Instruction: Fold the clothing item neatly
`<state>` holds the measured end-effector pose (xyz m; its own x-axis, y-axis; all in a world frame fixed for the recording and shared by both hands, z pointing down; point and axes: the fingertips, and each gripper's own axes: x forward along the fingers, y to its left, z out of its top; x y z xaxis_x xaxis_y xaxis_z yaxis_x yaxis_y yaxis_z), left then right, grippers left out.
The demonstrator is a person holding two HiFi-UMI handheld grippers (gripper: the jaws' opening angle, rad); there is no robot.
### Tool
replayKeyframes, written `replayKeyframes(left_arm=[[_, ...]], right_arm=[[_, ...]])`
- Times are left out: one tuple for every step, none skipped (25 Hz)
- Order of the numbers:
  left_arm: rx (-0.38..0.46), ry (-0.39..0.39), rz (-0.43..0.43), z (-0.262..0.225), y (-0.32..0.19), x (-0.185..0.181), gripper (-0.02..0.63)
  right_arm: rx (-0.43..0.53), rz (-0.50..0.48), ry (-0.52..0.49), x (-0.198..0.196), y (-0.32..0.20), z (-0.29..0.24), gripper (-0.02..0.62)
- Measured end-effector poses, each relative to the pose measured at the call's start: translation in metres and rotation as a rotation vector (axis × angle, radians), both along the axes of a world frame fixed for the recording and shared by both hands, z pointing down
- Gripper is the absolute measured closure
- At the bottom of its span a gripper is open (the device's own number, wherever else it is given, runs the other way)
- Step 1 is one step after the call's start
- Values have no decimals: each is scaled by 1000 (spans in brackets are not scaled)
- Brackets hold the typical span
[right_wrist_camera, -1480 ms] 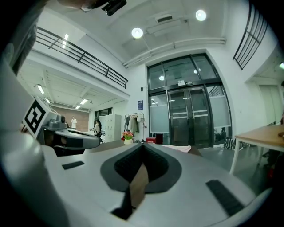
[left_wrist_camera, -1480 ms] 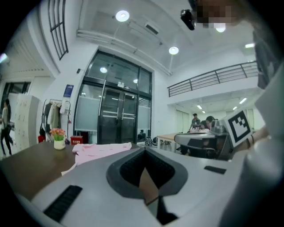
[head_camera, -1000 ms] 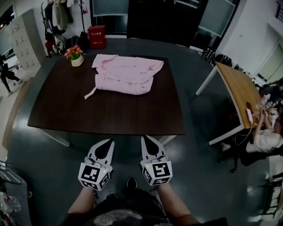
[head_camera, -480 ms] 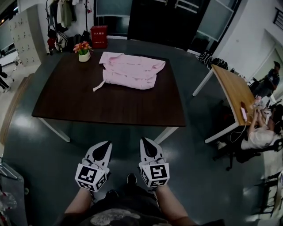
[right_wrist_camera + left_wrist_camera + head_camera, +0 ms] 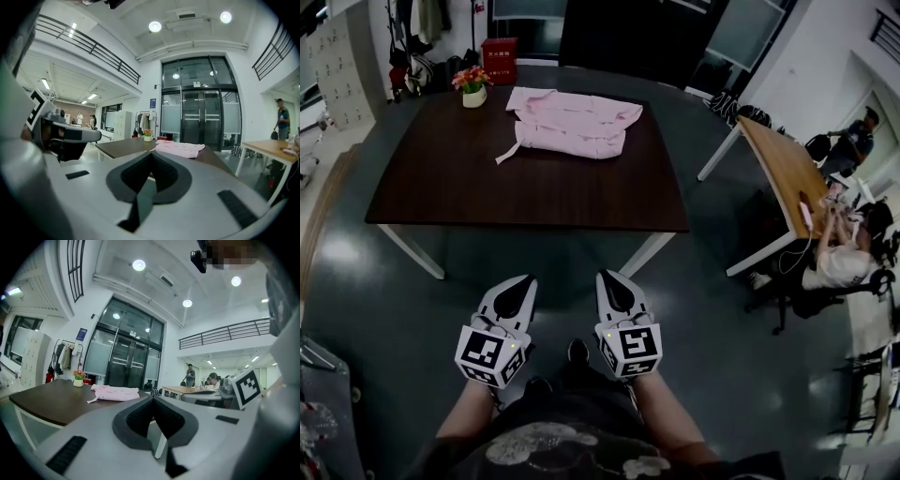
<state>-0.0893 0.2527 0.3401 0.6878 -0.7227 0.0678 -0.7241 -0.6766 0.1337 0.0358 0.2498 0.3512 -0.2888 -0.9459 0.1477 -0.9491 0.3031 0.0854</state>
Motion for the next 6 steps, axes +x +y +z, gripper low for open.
replayKeyframes(left_arm=[[-1, 5, -1, -1, 3, -2, 595], [-3, 7, -2, -2, 6, -4, 595], [-6, 7, -3, -1, 9, -6, 595], [-10, 5, -3, 1, 12, -8, 595], [-14, 1, -3, 3, 15, -10, 595], [-18, -3, -2, 5, 18, -11, 595]], right_arm=[[2, -3, 1, -3, 2, -1, 603], [1, -5, -1, -6, 4, -1, 603], [-1, -8, -5, -10, 6, 0, 603], [-4, -11, -9, -13, 8, 1, 603], [-8, -14, -14, -17, 11, 3, 603], [-11, -18, -18, -21, 13, 5, 603]])
